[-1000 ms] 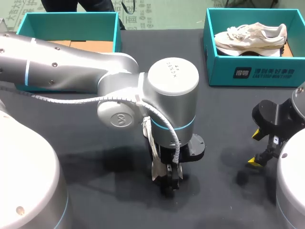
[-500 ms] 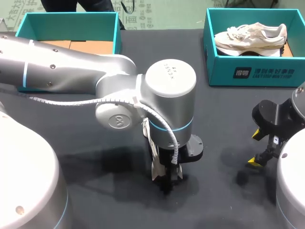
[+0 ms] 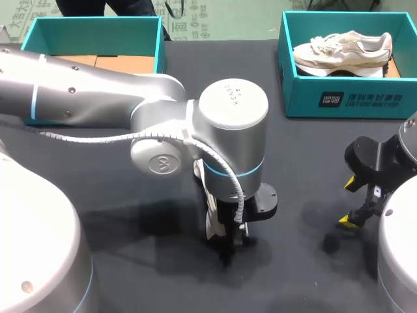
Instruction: Take the shoe out of the shoebox, open the shoe tongue, remove and reinsert the insole, then place the shoe into the shoebox
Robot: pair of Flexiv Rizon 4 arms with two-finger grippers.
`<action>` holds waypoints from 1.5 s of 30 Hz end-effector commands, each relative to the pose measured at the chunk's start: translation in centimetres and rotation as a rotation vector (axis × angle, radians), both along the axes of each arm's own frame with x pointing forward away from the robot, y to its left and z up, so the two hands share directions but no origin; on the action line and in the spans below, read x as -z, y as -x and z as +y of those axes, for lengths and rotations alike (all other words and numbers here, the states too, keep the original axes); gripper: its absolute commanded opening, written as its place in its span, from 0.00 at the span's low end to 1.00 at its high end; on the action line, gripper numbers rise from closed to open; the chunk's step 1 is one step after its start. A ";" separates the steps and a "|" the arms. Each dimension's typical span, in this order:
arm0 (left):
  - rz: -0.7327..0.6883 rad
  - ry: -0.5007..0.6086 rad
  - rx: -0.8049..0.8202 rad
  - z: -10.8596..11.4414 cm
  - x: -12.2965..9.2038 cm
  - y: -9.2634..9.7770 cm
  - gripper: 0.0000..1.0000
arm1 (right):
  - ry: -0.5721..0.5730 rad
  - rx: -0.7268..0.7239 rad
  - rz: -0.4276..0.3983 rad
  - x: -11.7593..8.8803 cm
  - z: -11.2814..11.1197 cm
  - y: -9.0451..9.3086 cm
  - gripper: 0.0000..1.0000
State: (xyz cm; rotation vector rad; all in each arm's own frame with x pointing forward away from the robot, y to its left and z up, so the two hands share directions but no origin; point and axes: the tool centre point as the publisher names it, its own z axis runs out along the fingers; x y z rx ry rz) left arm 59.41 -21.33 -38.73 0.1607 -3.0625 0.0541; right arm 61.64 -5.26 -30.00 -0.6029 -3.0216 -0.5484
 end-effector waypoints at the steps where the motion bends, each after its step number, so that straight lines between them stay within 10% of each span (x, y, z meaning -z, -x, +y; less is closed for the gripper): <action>1: -0.011 0.014 0.010 0.8 -1.8 0.0 0.00 | 0.000 0.001 -0.003 0.0 0.0 0.2 1.00; 17: -0.057 -0.030 0.115 4.2 -11.4 -4.5 0.00 | 0.000 0.001 -0.003 0.0 0.0 0.2 1.00; 35: -0.048 -0.020 0.133 4.2 -11.7 -3.8 0.00 | 0.000 0.001 -0.003 0.0 0.0 0.2 1.00; 45: -0.088 0.059 0.059 7.8 -17.8 -8.9 0.00 | 0.000 0.001 -0.003 0.0 0.0 0.2 1.00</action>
